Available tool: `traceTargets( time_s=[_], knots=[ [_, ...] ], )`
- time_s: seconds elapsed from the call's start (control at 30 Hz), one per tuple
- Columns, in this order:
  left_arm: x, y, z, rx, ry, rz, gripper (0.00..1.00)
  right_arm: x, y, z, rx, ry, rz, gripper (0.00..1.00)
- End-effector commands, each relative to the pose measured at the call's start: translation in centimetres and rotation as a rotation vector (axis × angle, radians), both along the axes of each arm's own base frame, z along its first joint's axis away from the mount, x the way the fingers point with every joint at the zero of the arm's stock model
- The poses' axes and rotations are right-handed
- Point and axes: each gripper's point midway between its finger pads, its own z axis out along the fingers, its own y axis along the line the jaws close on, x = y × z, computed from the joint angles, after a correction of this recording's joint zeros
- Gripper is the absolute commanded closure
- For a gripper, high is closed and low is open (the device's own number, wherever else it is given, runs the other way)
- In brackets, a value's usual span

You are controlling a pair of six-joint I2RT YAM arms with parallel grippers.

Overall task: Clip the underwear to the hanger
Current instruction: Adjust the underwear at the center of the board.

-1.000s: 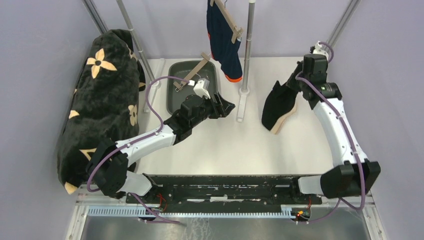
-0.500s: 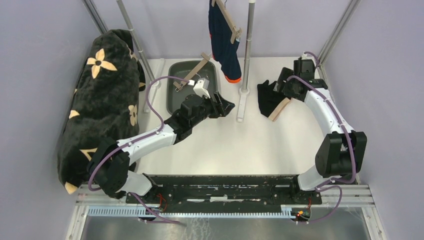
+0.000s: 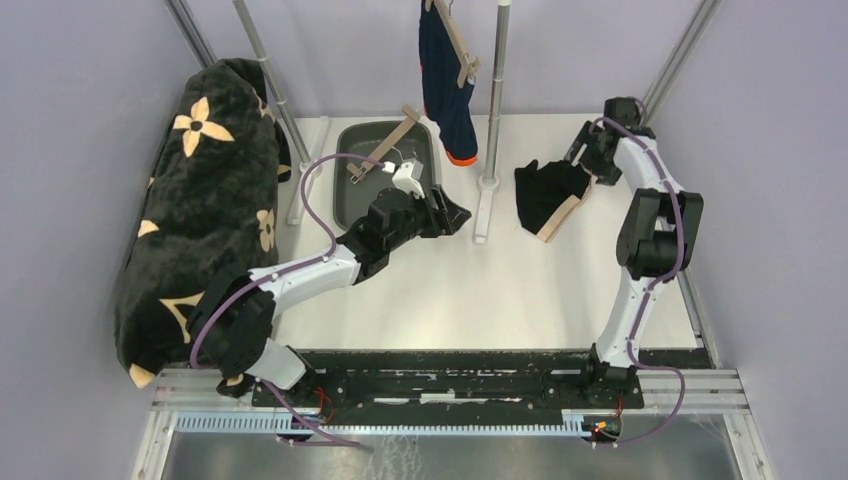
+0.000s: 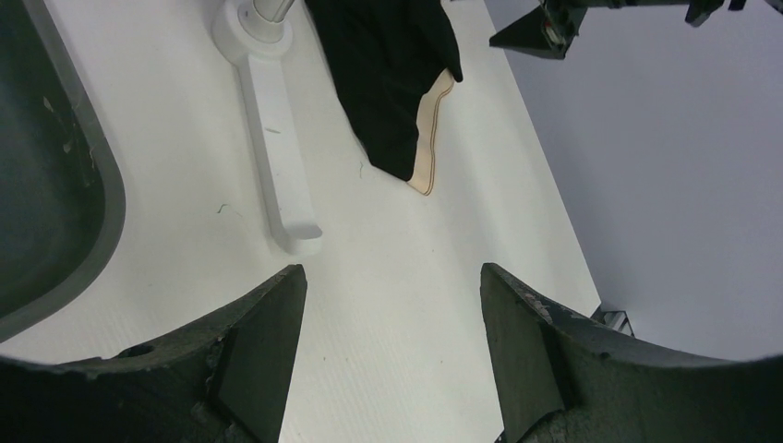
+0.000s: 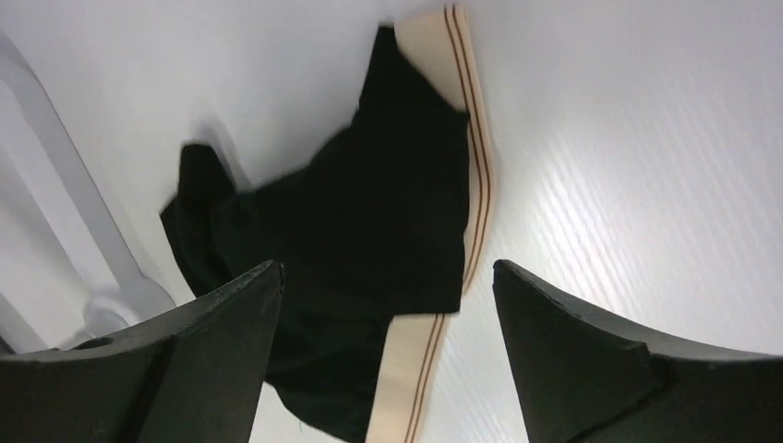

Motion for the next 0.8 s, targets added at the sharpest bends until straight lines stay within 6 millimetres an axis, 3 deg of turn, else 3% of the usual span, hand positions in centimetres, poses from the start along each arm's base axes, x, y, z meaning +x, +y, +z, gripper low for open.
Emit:
traceTargets(
  time_s=[0.0,0.17,0.47,0.57,0.63,0.73,0.77],
  knots=[
    [1.3,-1.0,2.7,-0.049,-0.073,-0.018,0.24,3.7,-0.4,2.6,0.081,-0.084,0.001,0.08],
    [1.6,-1.0,2.2,-0.044,-0.065,-0.018,0.24,5.4,0.1,1.1,0.17,-0.061,0.006,0.07],
    [1.7,-1.2,1.7,-0.044,-0.057,-0.022,0.25,6.1,1.7,-1.4,0.217,-0.001,0.047,0.06],
    [1.7,-1.3,1.7,-0.047,-0.055,-0.024,0.25,6.2,2.1,-2.2,0.228,0.012,0.057,0.12],
    [1.7,-1.3,1.7,-0.048,-0.055,-0.025,0.25,6.3,2.3,-2.5,0.239,0.015,0.061,0.31],
    [1.8,-1.2,1.6,-0.046,-0.054,-0.023,0.25,6.3,2.0,-1.9,0.221,-0.012,0.043,0.89],
    [1.8,-1.2,1.6,-0.045,-0.054,-0.022,0.25,6.3,1.7,-1.2,0.204,-0.04,0.034,0.98]
  ],
)
